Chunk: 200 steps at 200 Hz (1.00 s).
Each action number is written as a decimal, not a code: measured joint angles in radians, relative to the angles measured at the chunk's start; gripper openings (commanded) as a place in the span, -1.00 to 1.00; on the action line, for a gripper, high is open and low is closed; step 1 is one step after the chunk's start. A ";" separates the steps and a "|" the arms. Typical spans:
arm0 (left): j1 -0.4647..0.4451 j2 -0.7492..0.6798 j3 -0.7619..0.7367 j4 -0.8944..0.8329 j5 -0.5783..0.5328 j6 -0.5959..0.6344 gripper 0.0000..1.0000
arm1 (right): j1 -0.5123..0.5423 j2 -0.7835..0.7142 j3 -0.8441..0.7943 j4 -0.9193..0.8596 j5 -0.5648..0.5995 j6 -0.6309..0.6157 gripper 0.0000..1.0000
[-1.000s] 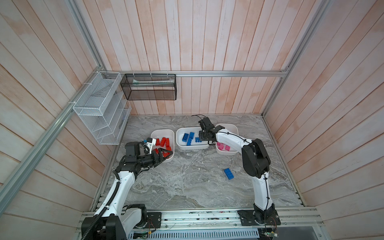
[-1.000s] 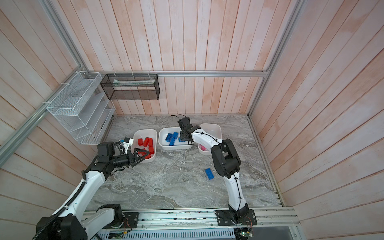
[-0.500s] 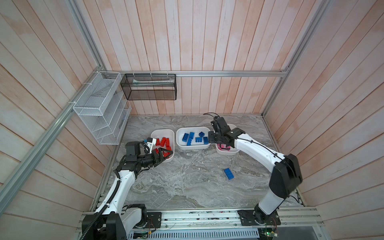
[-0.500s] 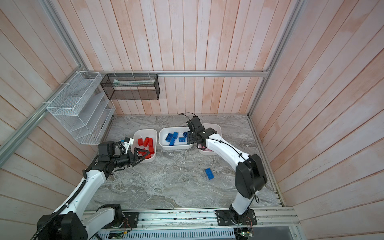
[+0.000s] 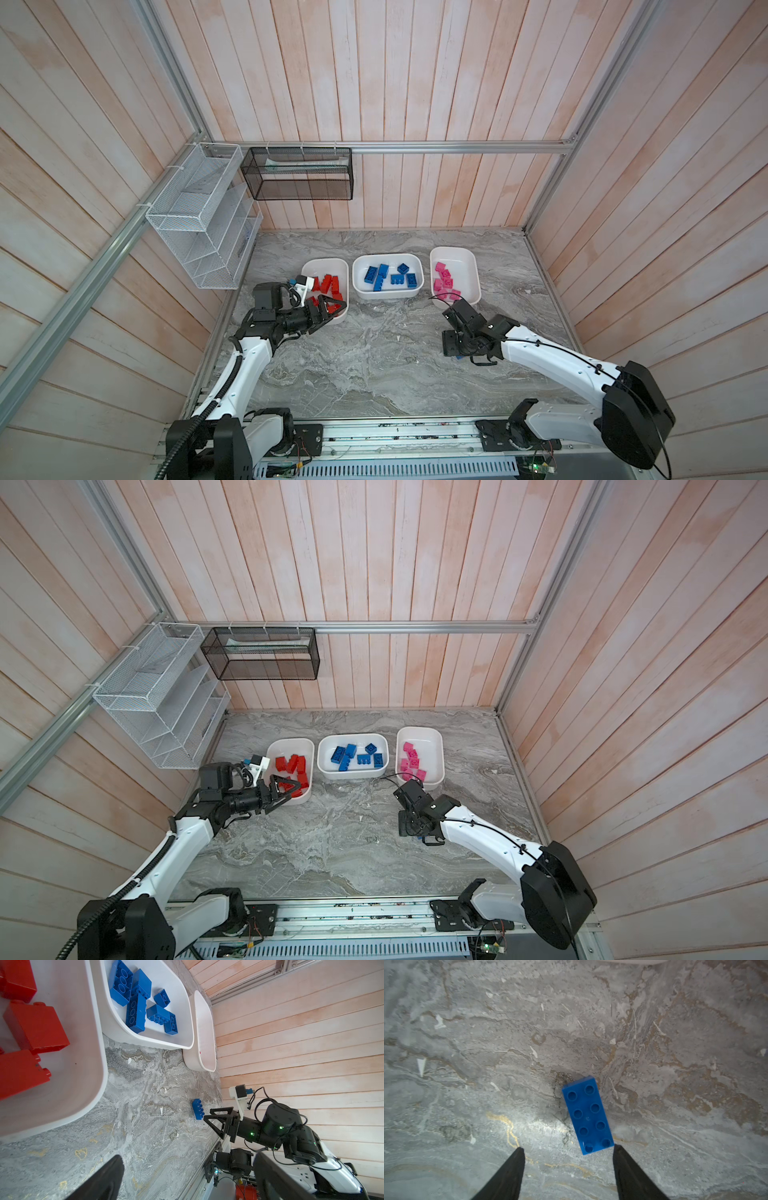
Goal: Sort the legos into containers by color
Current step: 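Return the right gripper to the last blue 2x4 brick, grasp, then carry the blue 2x4 brick with the right gripper into the middle bin, release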
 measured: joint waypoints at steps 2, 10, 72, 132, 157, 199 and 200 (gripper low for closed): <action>0.000 0.000 0.000 0.000 0.000 0.000 0.98 | -0.002 0.001 -0.002 0.001 0.002 0.000 0.35; 0.000 -0.005 -0.003 0.000 0.000 0.000 0.98 | -0.010 0.006 -0.009 0.020 0.003 -0.002 0.33; 0.000 -0.013 -0.011 0.000 0.000 0.000 0.98 | -0.067 0.095 -0.092 0.151 -0.032 -0.037 -0.07; 0.000 -0.013 -0.011 -0.001 0.000 0.000 0.98 | -0.071 0.114 -0.041 0.142 -0.048 -0.093 -0.55; -0.001 -0.013 -0.011 -0.002 0.000 0.002 0.98 | -0.061 0.126 0.116 0.118 -0.068 -0.160 -0.55; -0.001 -0.013 -0.008 -0.020 -0.001 0.015 0.98 | -0.050 0.230 0.375 0.215 -0.109 -0.422 -0.54; -0.001 -0.013 -0.008 -0.020 -0.001 0.015 0.98 | -0.050 0.235 0.381 0.220 -0.111 -0.428 -0.54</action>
